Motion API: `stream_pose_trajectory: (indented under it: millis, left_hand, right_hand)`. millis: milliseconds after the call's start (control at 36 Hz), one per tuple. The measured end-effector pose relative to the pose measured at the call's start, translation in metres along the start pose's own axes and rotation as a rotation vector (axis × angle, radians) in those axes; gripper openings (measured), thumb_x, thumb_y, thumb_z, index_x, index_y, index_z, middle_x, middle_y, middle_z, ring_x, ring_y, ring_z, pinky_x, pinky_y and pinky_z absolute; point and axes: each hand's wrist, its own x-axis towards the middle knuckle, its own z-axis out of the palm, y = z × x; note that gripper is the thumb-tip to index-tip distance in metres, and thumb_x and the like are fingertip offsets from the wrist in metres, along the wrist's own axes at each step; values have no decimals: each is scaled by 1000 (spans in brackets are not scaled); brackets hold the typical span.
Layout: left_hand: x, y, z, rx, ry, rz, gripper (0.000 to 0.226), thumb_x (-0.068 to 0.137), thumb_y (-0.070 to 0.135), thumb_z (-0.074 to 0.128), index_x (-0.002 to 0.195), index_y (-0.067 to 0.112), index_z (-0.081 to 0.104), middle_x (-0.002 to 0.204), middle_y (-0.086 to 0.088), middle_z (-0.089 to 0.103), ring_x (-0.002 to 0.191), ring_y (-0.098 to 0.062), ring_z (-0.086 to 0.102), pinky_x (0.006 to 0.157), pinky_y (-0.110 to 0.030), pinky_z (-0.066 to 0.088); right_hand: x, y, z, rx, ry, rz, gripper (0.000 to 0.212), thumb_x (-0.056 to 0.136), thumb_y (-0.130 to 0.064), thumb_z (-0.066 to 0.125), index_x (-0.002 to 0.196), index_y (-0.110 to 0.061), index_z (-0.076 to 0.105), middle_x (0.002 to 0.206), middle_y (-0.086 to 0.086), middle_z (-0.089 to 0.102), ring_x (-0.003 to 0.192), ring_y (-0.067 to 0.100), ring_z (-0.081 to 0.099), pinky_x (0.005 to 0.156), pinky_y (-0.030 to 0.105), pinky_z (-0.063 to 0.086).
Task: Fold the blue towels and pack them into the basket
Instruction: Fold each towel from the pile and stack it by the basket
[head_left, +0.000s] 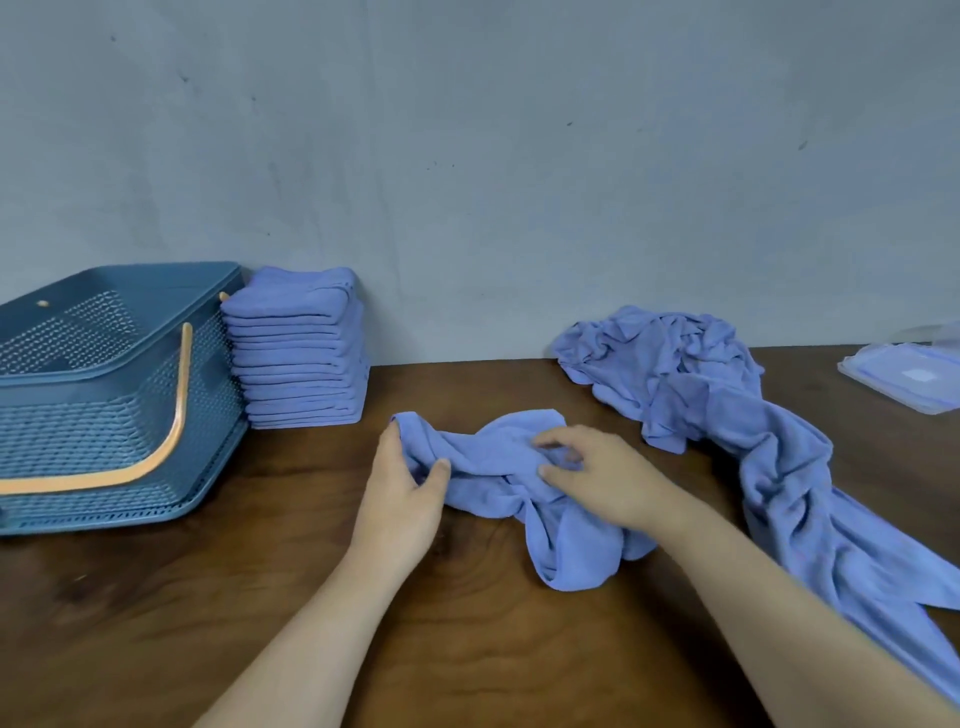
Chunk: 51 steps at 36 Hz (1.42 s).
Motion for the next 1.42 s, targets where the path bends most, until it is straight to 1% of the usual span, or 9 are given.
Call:
stream_pose_trajectory:
  millis: [167, 250, 444, 556, 806, 944, 1111, 1222, 1417]
  left_hand:
    - [2, 2, -11, -53, 140, -87, 85, 102, 25, 67, 169, 26, 15, 167, 6, 35, 147, -12, 43, 108, -26, 40]
    - [-3, 4, -13, 141, 79, 178, 74, 101, 29, 66, 165, 35, 29, 162, 21, 33, 150, 2, 27, 117, -25, 28]
    - [-8, -10, 0, 594, -261, 305, 46, 100, 38, 57, 145, 46, 51, 143, 39, 42, 146, 6, 32, 129, -30, 6]
    - [-6, -5, -9, 505, -294, 318, 24, 99, 30, 62, 120, 43, 65, 124, 34, 57, 118, 2, 49, 103, -25, 44]
    - [-11, 18, -37, 282, -562, 285, 16, 102, 35, 60, 96, 25, 71, 81, 5, 68, 71, -6, 57, 70, -28, 49]
    - [0, 7, -31, 403, -179, 255, 7, 100, 36, 63, 107, 37, 64, 101, 18, 66, 86, -6, 64, 77, -29, 54]
    - [9, -13, -26, 764, -179, 11, 58, 98, 62, 55, 149, 36, 52, 157, 17, 45, 146, -14, 37, 118, -41, 30]
    - [9, -8, -24, 611, -137, 21, 6, 95, 46, 67, 99, 42, 70, 123, 31, 57, 127, -8, 50, 110, -37, 34]
    - [9, 3, -37, 326, -25, -34, 16, 99, 30, 61, 86, 36, 68, 85, 25, 70, 80, 3, 64, 67, -29, 48]
  right_hand:
    - [-14, 0, 6, -191, 93, -43, 16, 103, -56, 56, 105, -45, 67, 83, -15, 64, 80, 5, 60, 69, 27, 47]
    - [-27, -5, -1, -234, 50, -72, 32, 99, -60, 59, 79, -35, 60, 70, -10, 66, 69, 8, 60, 61, 26, 43]
    - [-39, -17, -7, -116, -242, -83, 26, 84, -53, 83, 91, -32, 69, 84, -21, 75, 80, 0, 69, 93, 34, 52]
    - [-40, -15, -13, -18, -284, -92, 27, 80, -51, 87, 85, -29, 71, 76, -13, 75, 67, 2, 68, 72, 28, 54]
    - [-39, -7, -38, 390, -303, -95, 53, 83, -62, 84, 70, -16, 60, 58, 9, 63, 48, 19, 45, 48, 26, 38]
    - [-29, 7, -30, 188, -80, -42, 12, 89, -38, 83, 90, -29, 75, 70, 0, 71, 58, 7, 57, 64, 39, 51]
    - [-31, 13, -23, -77, -224, 34, 25, 77, -55, 85, 90, -37, 73, 70, -6, 70, 56, 2, 56, 58, 24, 41]
    - [-32, 12, -24, -197, -221, -9, 23, 83, -49, 82, 80, -30, 68, 66, -7, 66, 56, 3, 52, 57, 21, 39]
    - [-30, 7, -30, 327, -86, -94, 30, 97, -43, 74, 83, -16, 69, 61, -2, 47, 57, 14, 35, 54, 24, 28]
